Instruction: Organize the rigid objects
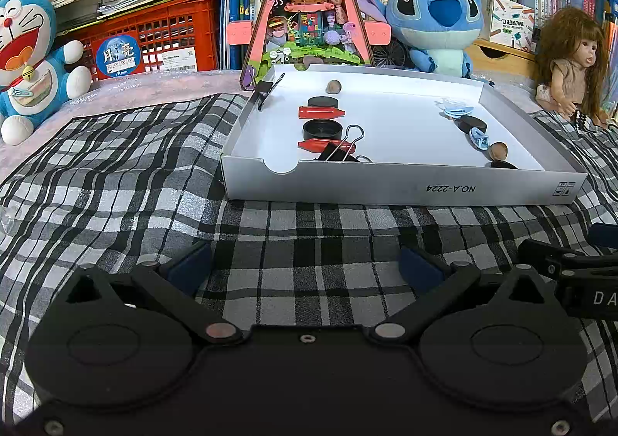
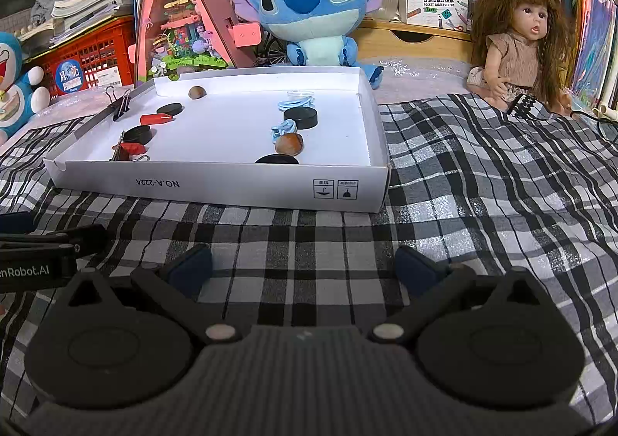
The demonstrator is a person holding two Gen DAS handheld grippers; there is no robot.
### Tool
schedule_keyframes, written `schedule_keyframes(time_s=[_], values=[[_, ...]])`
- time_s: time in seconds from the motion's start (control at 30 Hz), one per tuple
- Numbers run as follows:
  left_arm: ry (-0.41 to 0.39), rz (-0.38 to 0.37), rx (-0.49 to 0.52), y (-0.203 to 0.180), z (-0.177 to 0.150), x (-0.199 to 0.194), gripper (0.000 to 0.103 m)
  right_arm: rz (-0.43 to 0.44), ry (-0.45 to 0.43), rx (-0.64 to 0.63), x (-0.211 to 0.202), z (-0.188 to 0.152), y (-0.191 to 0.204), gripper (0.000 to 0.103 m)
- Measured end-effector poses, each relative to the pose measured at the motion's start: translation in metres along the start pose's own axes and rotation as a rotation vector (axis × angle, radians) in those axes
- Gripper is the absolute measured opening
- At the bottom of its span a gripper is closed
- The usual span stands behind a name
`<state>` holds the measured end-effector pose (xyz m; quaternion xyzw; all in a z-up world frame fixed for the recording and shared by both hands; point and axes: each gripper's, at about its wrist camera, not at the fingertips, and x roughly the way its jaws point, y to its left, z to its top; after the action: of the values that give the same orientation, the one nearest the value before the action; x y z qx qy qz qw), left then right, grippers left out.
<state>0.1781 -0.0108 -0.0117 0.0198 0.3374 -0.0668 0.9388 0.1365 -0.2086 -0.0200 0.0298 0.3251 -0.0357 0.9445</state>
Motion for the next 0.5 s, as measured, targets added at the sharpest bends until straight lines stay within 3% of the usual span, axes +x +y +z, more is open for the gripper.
schedule_keyframes(time_s=[0.5], values=[[0.001, 0.003, 0.005, -0.0011, -0.0003, 0.0008, 0.103, 0.001, 0.000, 0.002, -0.0005, 0.0003, -0.0003, 0.103]])
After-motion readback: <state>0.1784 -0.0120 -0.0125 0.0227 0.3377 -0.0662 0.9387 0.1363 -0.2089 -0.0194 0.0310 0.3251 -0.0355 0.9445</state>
